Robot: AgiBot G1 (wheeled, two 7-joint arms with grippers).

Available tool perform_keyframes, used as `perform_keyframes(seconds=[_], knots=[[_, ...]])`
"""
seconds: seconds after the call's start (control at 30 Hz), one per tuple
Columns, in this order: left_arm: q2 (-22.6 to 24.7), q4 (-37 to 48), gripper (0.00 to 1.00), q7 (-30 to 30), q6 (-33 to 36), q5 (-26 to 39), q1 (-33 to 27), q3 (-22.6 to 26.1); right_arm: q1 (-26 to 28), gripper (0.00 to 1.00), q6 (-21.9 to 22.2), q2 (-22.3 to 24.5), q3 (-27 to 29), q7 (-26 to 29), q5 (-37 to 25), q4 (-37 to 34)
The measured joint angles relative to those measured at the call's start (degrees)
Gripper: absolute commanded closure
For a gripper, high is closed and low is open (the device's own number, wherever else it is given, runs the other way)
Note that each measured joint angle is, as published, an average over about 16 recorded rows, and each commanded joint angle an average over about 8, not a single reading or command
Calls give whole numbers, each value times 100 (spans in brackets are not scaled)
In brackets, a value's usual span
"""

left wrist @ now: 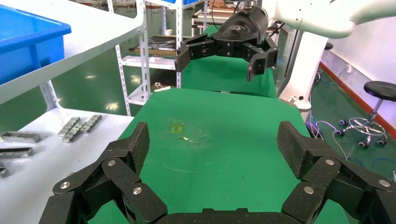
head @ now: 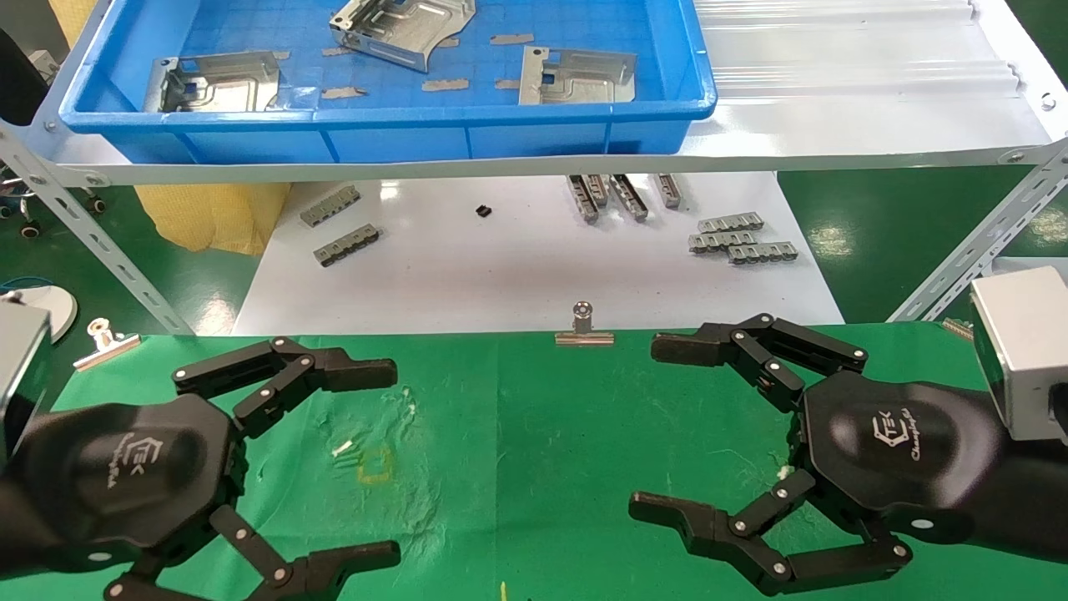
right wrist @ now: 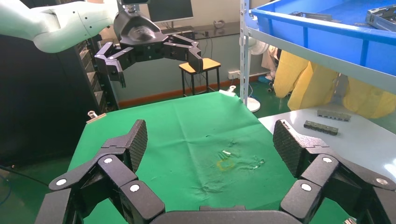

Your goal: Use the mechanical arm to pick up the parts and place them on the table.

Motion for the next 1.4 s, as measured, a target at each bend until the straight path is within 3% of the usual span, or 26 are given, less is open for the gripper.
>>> perform_keyframes(seconds=[0.23, 1.4], knots=[[0, 0, 0, 0, 0, 0, 0, 0, 0, 100, 0, 0, 0, 0, 0, 0], [0, 0, 0, 0, 0, 0, 0, 0, 0, 100, 0, 0, 0, 0, 0, 0]])
